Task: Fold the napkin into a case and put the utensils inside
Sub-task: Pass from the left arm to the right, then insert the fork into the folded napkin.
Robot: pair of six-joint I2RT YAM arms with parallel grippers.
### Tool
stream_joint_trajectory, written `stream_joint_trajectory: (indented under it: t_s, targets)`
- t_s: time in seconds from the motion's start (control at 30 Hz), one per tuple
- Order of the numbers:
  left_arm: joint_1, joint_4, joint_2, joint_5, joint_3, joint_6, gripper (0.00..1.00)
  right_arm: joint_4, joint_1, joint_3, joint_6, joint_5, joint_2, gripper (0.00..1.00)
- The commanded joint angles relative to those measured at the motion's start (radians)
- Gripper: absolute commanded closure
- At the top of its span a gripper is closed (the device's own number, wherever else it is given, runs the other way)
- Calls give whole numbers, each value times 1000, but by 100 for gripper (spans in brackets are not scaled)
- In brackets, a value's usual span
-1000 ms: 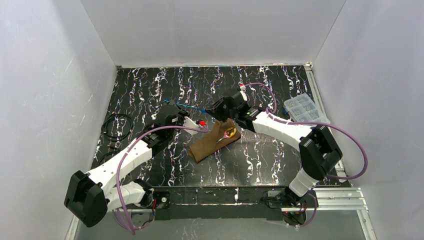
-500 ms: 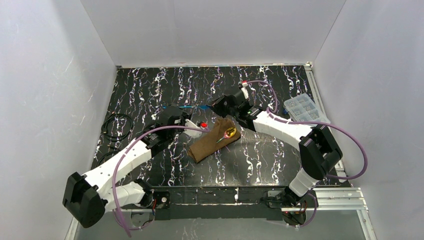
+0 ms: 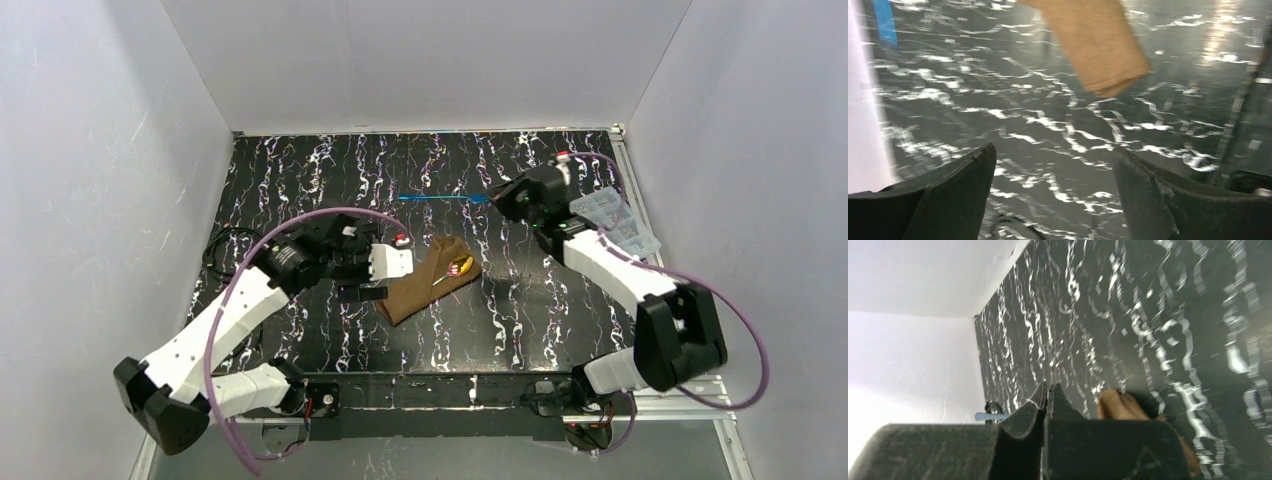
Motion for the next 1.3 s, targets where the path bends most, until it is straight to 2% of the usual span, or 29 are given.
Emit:
stream_joint_trajectory:
  t_s: [0.0,0.17,0.47,0.83,1.27]
  targets:
    - [24,-178,101,184,23,-210,24,21,-98,-53,-223,-80,-176,99]
    - [78,-194,290,251,72,-283,32,-38,-190,-110,-390,-95,-299,99]
    - [104,-106,455,281,66,-255,43,-199,-285,-93,-602,-232,-299,99]
    - [104,64,532,186,-52,-157,49,-215,-284,-120,-702,-251,-302,99]
    - [92,209,527,96,-160,-25,51,-89,-209,-151,-741,-185,-230,99]
